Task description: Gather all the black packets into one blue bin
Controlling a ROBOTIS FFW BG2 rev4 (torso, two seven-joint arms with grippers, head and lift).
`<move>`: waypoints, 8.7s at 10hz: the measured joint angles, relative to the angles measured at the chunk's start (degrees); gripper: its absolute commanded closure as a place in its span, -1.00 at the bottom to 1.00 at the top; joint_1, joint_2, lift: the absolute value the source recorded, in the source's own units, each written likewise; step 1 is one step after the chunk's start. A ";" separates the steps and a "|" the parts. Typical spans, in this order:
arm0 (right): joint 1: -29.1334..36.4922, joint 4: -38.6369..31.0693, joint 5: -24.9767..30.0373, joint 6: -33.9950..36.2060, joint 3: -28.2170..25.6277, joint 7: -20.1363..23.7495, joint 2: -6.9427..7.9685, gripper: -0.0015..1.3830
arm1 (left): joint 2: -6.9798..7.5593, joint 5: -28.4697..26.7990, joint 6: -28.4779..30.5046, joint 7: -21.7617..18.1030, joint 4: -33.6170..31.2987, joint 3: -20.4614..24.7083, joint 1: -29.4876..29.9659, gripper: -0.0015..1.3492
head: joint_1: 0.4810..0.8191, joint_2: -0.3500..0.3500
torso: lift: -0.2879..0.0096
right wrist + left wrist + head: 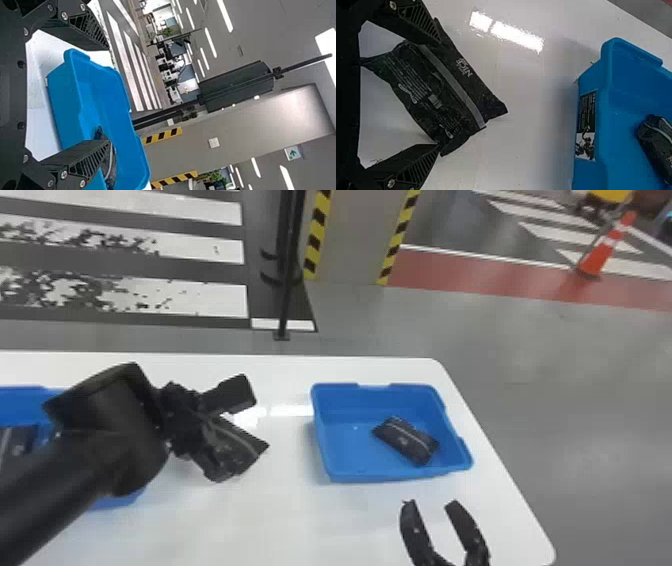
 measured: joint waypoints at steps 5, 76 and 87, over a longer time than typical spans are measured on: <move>0.29 0.15 -0.77 0.00 0.10 -0.09 0.00 -0.71 | 0.16 2.32 -0.89 2.94 0.91 -1.30 1.42 0.71 | 0.27 -0.94 | 0.20; -23.49 -36.39 48.54 57.65 30.72 4.58 -12.48 0.84 | 3.72 69.02 -27.59 7.56 -55.58 43.74 62.74 -0.47 | 0.27 0.29 | 0.20; -24.01 -37.35 45.80 55.16 33.95 4.84 -13.19 -0.75 | 3.52 63.00 -36.89 9.18 -49.64 41.00 55.52 0.80 | 0.27 0.45 | 0.20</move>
